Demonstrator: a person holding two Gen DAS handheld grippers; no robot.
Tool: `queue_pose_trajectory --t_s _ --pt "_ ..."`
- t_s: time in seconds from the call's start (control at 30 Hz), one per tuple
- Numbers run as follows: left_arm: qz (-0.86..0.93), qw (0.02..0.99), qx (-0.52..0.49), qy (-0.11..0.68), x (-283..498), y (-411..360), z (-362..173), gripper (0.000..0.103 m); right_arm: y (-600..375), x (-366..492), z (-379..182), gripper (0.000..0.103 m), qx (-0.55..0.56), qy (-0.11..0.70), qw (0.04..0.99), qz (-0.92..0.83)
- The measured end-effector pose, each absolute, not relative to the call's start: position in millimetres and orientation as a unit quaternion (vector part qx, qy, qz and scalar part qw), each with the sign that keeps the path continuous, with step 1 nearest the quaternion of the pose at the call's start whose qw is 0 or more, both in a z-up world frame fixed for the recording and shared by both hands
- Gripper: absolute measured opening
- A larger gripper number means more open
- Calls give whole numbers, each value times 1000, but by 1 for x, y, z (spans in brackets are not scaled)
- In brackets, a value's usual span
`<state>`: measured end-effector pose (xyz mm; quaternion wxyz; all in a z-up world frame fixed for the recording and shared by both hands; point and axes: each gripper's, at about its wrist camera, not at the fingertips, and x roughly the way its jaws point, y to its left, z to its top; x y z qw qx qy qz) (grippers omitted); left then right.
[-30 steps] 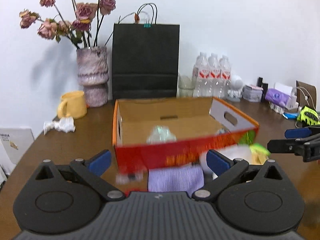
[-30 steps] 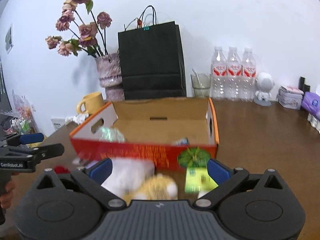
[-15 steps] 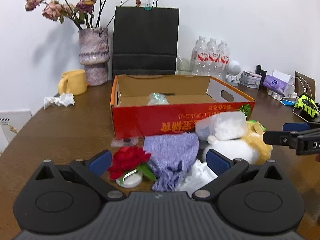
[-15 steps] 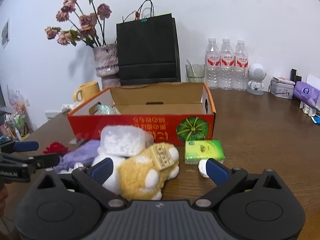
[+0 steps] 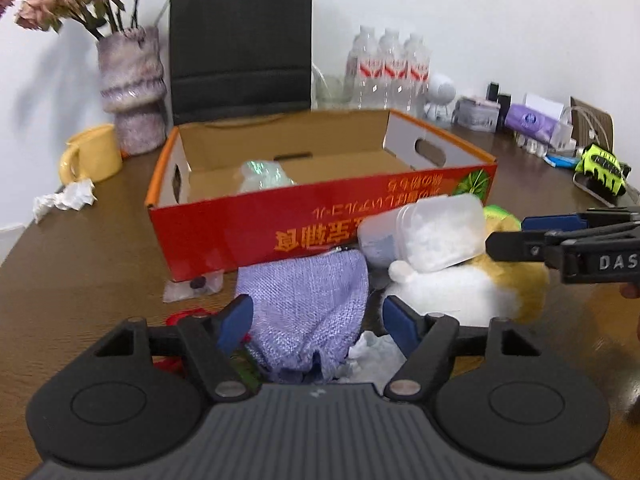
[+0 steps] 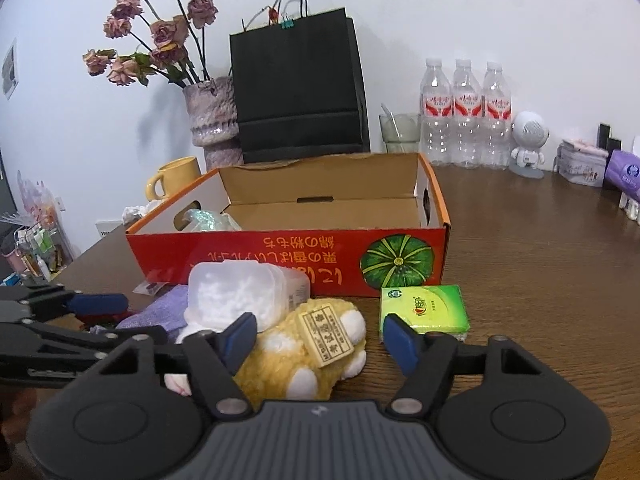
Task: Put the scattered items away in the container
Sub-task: 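Grasp the purple cloth pouch with the left tool while the right grasps the small tag, then carry the pouch and tag over the box and release the tag with the right tool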
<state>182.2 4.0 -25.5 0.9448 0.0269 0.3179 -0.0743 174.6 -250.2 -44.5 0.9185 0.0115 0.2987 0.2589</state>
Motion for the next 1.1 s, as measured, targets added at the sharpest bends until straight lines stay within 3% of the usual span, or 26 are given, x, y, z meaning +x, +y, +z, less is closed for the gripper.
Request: queue_pose_trajectory --t_s 0.17,0.23,0.27,0.37,0.43,1.1 --pt "-70 938 45 336 193 3 -30 65 -252 176 -43 44 24 303 916 262" --pt "-74 935 50 343 195 3 -31 57 -255 176 -43 37 29 303 917 259" --pt "-77 933 54 348 196 2 -31 50 -257 176 -43 33 32 304 917 257" --pt "-100 923 49 368 200 3 -32 14 -260 174 -42 28 38 301 917 257" --pt "-103 924 38 366 198 6 -31 13 -261 171 -40 25 35 294 921 255" --pt "-103 969 -2 227 154 14 26 10 -265 165 -12 24 53 243 930 270"
